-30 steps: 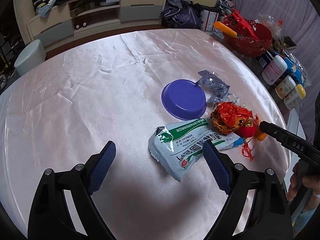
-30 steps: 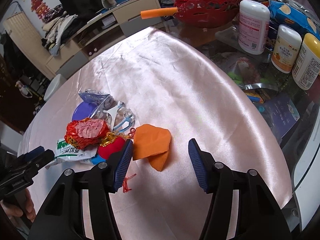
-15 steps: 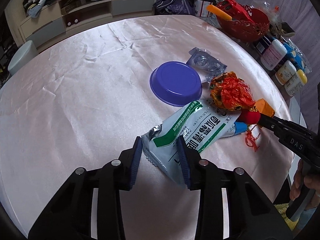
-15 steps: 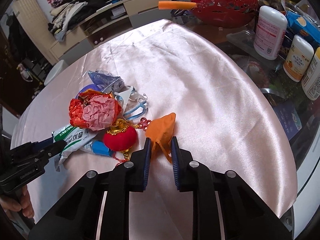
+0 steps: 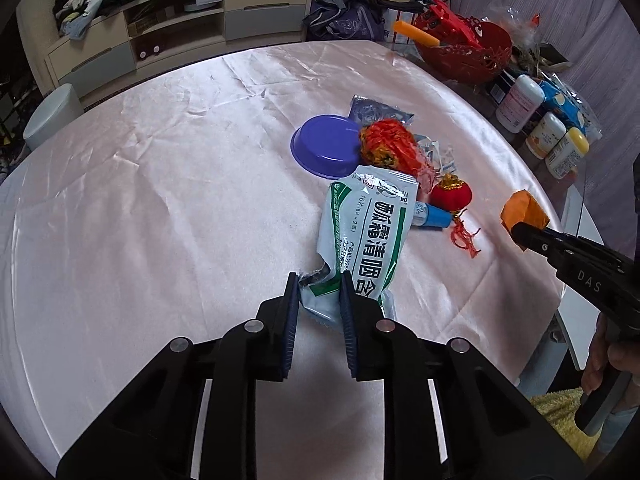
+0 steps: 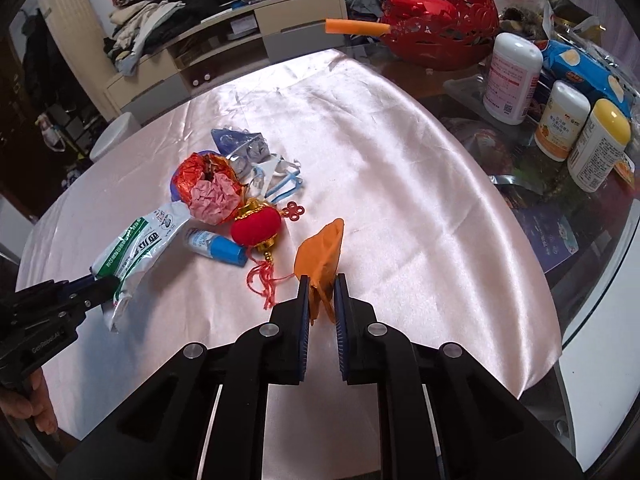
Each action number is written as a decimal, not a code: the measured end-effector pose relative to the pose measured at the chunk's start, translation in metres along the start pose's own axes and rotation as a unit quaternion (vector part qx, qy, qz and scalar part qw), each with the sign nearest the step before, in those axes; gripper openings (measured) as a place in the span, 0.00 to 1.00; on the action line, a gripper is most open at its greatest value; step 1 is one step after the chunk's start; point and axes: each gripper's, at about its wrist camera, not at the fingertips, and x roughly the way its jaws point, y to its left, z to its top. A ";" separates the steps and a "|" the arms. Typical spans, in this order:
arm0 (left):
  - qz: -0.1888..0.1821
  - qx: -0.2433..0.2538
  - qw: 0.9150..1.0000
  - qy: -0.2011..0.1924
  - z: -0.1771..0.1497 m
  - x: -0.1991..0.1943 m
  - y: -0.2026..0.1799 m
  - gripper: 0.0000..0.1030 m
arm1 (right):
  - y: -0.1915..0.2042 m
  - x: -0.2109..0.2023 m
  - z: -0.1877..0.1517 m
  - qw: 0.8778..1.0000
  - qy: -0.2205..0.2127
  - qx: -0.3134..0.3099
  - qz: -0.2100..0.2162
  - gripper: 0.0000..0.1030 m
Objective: Collect trash
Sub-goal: 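Grasp the orange folded paper with the right gripper while the left gripper grasps the green-white medicine packet, then carry orange paper and medicine packet over the black bin and open both grippers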
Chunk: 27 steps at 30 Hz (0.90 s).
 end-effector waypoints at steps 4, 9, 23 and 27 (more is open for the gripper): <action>-0.001 0.000 1.000 -0.021 -0.010 -0.033 -0.003 0.18 | 0.006 -0.025 -0.006 1.000 -0.016 -0.005 0.003 0.13; -0.004 0.013 0.999 -0.047 -0.030 -0.073 -0.013 0.18 | 0.014 -0.058 -0.024 0.999 -0.033 -0.015 0.008 0.13; -0.027 0.044 0.998 -0.039 -0.110 -0.106 -0.054 0.18 | 0.010 -0.105 -0.098 0.999 -0.033 -0.017 0.000 0.13; -0.034 0.052 0.998 -0.021 -0.134 -0.098 -0.065 0.18 | 0.005 -0.106 -0.122 1.000 -0.020 -0.014 -0.002 0.13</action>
